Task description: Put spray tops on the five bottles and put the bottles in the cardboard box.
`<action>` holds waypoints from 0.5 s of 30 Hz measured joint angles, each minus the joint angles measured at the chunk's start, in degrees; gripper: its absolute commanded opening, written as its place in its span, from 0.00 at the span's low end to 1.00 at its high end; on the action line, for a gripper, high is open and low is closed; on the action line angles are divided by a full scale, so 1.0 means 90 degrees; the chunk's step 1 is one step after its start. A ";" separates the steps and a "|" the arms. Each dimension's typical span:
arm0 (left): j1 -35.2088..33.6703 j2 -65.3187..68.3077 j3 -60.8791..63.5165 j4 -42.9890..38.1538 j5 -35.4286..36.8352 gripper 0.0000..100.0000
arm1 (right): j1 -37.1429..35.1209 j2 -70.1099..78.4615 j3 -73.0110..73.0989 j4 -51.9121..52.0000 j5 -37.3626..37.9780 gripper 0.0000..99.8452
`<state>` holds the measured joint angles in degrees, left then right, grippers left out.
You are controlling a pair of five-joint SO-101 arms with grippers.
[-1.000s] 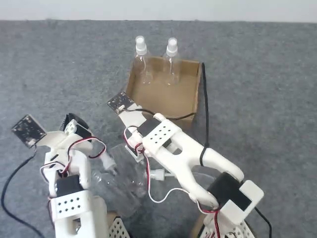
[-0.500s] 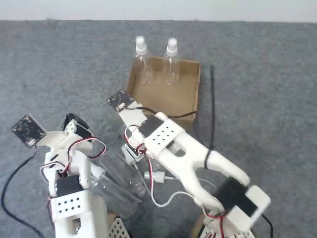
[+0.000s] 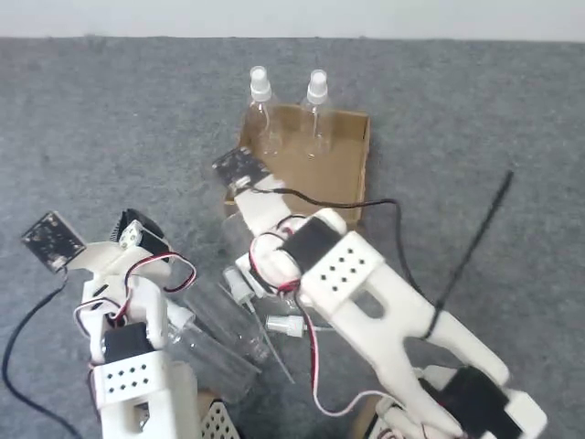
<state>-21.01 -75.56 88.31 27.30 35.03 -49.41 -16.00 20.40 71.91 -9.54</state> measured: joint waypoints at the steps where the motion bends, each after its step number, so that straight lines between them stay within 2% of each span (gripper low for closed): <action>1: 0.0000 0.0000 0.0000 0.0000 0.0000 0.01 | 0.0059 -0.0098 0.0000 0.0029 -0.0147 0.02; 15: 0.0000 0.0000 0.0000 0.0000 0.0000 0.01 | 0.1582 -0.1651 0.0000 0.0606 -0.1807 0.02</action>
<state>-21.01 -75.56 88.31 27.30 35.03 -35.16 -30.86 20.40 77.36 -25.80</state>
